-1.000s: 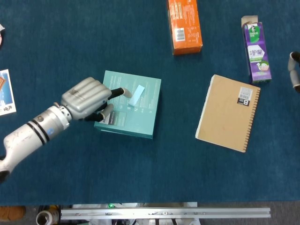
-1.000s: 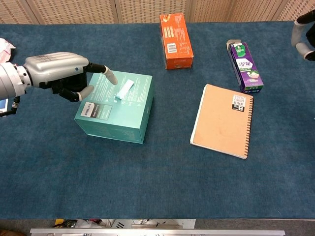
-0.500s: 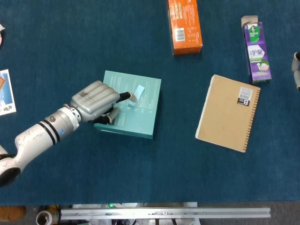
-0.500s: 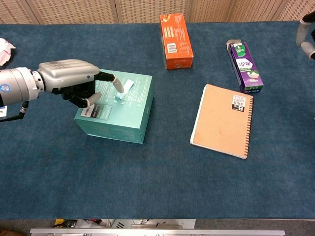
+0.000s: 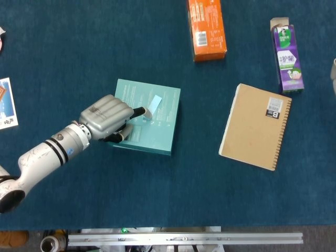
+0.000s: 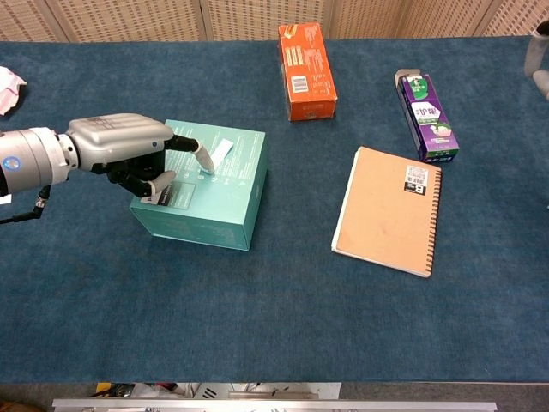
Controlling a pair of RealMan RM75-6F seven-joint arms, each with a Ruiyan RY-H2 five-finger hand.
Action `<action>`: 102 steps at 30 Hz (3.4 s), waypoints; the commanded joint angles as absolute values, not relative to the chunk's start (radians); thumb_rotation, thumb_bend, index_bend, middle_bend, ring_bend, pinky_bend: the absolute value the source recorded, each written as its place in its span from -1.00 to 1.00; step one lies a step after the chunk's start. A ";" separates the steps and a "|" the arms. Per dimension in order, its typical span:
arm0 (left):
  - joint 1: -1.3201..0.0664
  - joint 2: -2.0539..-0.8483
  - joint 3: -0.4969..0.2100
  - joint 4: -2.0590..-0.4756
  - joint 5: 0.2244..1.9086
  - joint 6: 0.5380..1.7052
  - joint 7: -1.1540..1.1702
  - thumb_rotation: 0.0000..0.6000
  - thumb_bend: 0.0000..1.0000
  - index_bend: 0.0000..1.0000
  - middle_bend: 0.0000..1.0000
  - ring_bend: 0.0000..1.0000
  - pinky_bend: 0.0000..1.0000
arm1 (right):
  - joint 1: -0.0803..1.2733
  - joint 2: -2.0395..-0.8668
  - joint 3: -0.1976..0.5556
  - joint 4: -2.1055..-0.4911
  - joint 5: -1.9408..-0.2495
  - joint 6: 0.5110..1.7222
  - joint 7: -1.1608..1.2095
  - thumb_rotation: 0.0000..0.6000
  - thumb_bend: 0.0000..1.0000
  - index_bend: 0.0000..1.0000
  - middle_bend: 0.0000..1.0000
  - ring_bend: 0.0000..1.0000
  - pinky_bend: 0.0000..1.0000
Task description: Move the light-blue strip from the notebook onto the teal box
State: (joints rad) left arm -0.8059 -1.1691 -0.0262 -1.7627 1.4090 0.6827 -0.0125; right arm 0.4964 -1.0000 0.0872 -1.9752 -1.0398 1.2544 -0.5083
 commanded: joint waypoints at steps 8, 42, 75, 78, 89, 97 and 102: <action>-0.805 -1.169 -0.016 -1.766 1.396 0.686 -0.001 1.00 0.54 -0.55 1.00 1.00 1.00 | 0.490 -0.993 0.098 -1.982 -1.048 1.248 -0.505 1.00 -0.14 0.09 0.76 1.00 1.00; -0.784 -1.149 0.007 -1.775 1.404 0.717 -0.019 1.00 0.54 -0.56 1.00 1.00 1.00 | 0.468 -0.988 0.114 -1.998 -1.060 1.243 -0.513 1.00 -0.14 0.09 0.78 1.00 1.00; -0.771 -1.153 0.015 -1.786 1.423 0.738 -0.015 1.00 0.54 -0.56 1.00 1.00 1.00 | 0.454 -0.985 0.121 -2.002 -1.069 1.247 -0.513 1.00 -0.14 0.09 0.78 1.00 1.00; -0.769 -1.149 0.013 -1.792 1.427 0.746 -0.016 1.00 0.54 -0.56 1.00 1.00 1.00 | 0.453 -0.985 0.121 -2.002 -1.069 1.246 -0.512 1.00 -0.14 0.09 0.78 1.00 1.00; -0.773 -1.160 0.019 -1.793 1.418 0.731 0.003 1.00 0.54 -0.56 1.00 1.00 1.00 | 0.449 -0.983 0.124 -1.997 -1.067 1.244 -0.507 1.00 -0.14 0.09 0.78 1.00 1.00; -0.771 -1.154 0.014 -1.794 1.411 0.738 0.005 1.00 0.54 -0.56 1.00 1.00 1.00 | 0.448 -0.985 0.125 -1.993 -1.068 1.242 -0.503 1.00 -0.14 0.09 0.78 1.00 1.00; -0.770 -1.148 0.010 -1.789 1.406 0.740 -0.004 1.00 0.54 -0.56 1.00 1.00 1.00 | 0.448 -0.987 0.125 -1.993 -1.067 1.241 -0.506 1.00 -0.14 0.09 0.78 1.00 1.00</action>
State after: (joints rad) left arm -0.7702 -1.1482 0.0097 -1.7889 1.4066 0.7399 -0.0038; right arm 0.4483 -0.9866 0.1253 -1.9932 -1.0673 1.2414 -0.5058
